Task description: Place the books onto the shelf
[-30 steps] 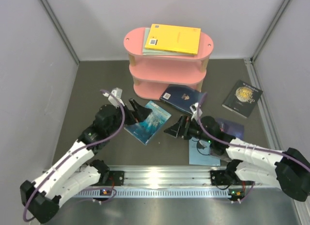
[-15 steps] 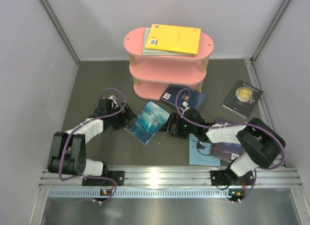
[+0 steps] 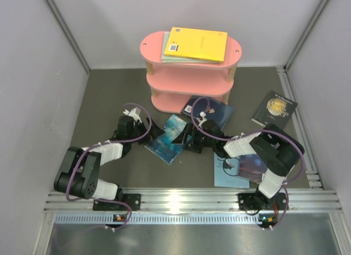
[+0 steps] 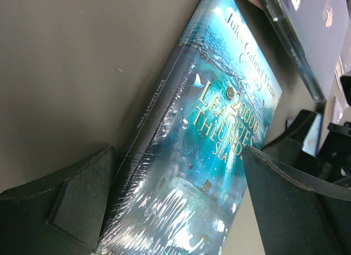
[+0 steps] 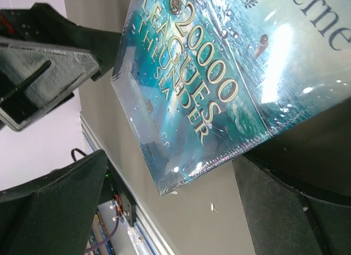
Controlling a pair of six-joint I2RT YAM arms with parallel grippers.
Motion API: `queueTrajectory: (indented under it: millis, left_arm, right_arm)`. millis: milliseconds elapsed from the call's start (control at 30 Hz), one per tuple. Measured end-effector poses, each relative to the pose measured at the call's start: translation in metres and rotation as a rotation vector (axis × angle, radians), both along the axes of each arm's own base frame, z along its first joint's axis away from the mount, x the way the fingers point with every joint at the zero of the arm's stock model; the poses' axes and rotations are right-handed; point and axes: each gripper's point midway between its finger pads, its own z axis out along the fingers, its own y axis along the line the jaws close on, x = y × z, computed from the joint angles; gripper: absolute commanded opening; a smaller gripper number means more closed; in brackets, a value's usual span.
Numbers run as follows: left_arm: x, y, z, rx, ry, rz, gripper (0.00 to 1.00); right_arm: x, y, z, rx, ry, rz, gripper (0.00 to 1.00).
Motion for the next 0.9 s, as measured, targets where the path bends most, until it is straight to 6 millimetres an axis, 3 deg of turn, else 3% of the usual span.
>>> queueTrajectory:
  millis: [33, 133, 233, 433, 567, 667, 767, 800, 833, 900]
  left_arm:
    - [-0.001, -0.001, 0.001, 0.012, -0.017, 0.012, 0.99]
    - [-0.01, -0.008, 0.002, 0.036, -0.047, 0.057, 0.99]
    - [-0.021, -0.016, 0.003, 0.042, -0.062, 0.097, 0.99]
    - [-0.042, -0.034, -0.003, 0.085, -0.102, 0.171, 0.99]
    - [-0.06, -0.055, -0.003, 0.083, -0.124, 0.163, 0.98]
    - [-0.099, -0.093, 0.0, -0.015, -0.06, 0.032, 0.98]
    - [-0.179, -0.136, 0.006, -0.141, 0.123, -0.249, 0.96]
    - [-0.205, -0.145, 0.01, -0.177, 0.188, -0.336, 0.96]
    - [-0.227, -0.154, 0.021, -0.227, 0.219, -0.419, 0.96]
    - [-0.235, -0.172, 0.061, -0.353, 0.172, -0.485, 0.96]
  right_arm:
    - [0.0, -0.001, 0.0, 0.002, -0.003, -0.002, 0.81]
    - [-0.002, -0.009, -0.007, -0.009, -0.007, -0.028, 0.58]
    - [-0.005, -0.02, -0.016, -0.031, -0.005, -0.065, 0.48]
    - [0.0, -0.037, -0.018, -0.059, -0.04, -0.139, 0.44]
    - [0.018, -0.053, -0.017, -0.094, -0.12, -0.255, 0.48]
    - [0.043, -0.072, -0.014, -0.144, -0.209, -0.397, 0.51]
    - [0.039, -0.07, -0.014, -0.141, -0.231, -0.393, 0.5]
    - [0.028, -0.057, -0.009, -0.108, -0.235, -0.347, 0.47]
    - [0.009, -0.039, -0.002, -0.057, -0.225, -0.284, 0.37]
    - [-0.049, -0.002, 0.005, 0.028, -0.179, -0.095, 0.29]
